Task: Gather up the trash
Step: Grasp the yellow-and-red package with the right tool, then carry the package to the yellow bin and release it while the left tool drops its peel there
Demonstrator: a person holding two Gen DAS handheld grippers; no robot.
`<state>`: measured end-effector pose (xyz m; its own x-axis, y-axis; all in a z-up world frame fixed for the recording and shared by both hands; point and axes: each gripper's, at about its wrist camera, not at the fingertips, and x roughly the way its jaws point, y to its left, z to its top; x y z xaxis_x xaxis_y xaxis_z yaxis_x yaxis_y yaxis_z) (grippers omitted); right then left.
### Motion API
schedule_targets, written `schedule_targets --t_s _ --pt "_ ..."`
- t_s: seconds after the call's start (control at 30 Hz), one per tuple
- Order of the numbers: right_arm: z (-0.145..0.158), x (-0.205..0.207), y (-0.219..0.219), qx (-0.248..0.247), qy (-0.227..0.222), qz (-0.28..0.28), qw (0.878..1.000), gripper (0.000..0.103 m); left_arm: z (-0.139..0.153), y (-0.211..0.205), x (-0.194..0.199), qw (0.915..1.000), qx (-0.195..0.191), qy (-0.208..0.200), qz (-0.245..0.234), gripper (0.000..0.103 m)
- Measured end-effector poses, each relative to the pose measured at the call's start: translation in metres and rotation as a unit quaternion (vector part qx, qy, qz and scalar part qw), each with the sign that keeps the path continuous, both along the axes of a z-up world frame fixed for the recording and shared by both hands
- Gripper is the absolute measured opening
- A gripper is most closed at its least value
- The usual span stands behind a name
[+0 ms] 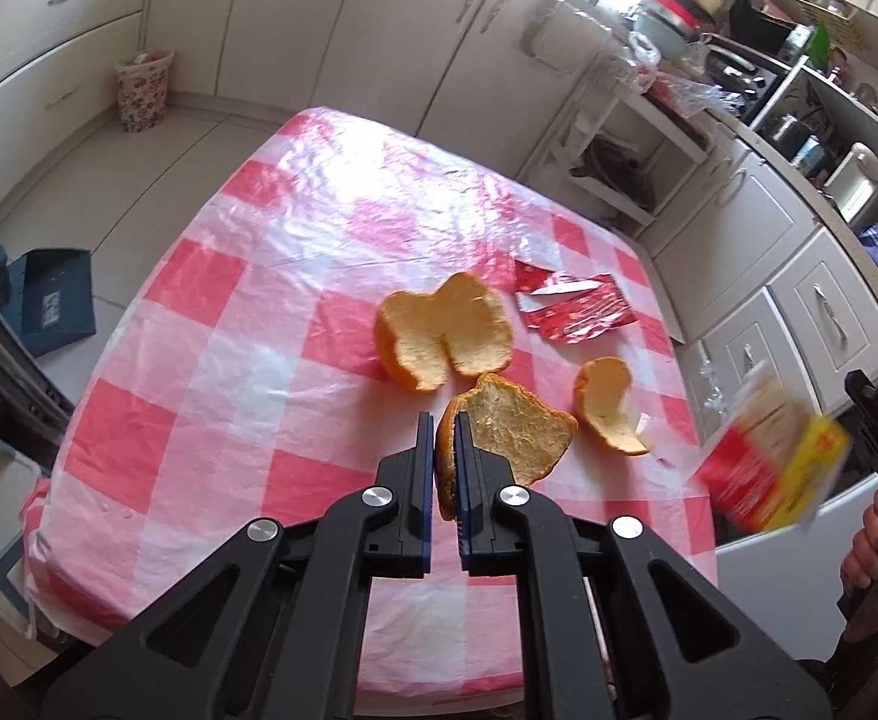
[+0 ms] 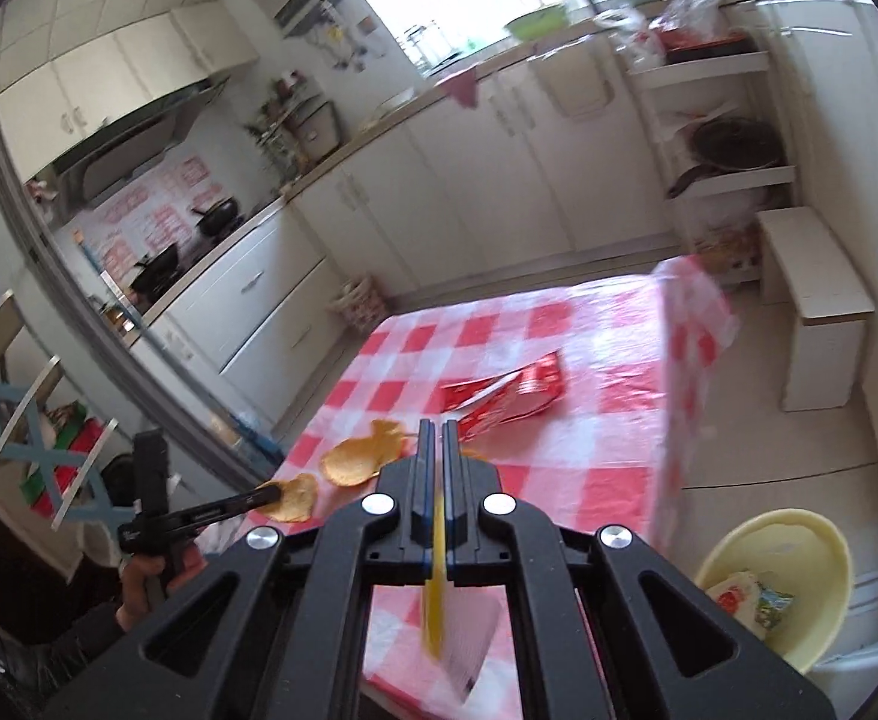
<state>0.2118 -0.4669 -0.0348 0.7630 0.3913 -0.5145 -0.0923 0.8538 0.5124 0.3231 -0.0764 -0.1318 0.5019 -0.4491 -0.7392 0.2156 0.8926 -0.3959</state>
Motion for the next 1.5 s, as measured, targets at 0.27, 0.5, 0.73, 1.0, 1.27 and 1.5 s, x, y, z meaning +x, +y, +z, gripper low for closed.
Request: schedule_targets --t_s 0.27,0.5,0.73,1.0,1.27,1.5 --pt "-0.055 -0.007 -0.042 0.019 0.100 -0.031 0.994 0.030 -0.002 -0.030 -0.004 0.9996 0.006 -0.001 -0.028 0.006" --pt "-0.105 0.001 0.063 -0.082 0.176 0.122 0.973 0.076 -0.008 -0.036 -0.002 0.9995 0.010 0.007 -0.028 0.006" --pt "-0.138 -0.002 0.109 -0.192 0.207 0.153 0.947 0.060 -0.006 -0.030 0.000 0.9997 0.005 0.007 -0.024 0.006" --pt "-0.110 -0.001 0.092 -0.131 0.162 0.141 0.968 0.003 -0.002 -0.030 -0.002 0.9995 0.002 0.000 -0.030 0.006" --pt "-0.050 -0.020 -0.010 -0.108 0.105 -0.016 0.988 0.002 0.005 -0.049 -0.008 0.9980 -0.011 -0.016 -0.060 0.006" --pt "-0.087 -0.030 -0.082 -0.137 0.178 -0.137 0.965 0.002 0.006 -0.084 -0.017 0.9949 -0.013 -0.019 -0.098 0.006"
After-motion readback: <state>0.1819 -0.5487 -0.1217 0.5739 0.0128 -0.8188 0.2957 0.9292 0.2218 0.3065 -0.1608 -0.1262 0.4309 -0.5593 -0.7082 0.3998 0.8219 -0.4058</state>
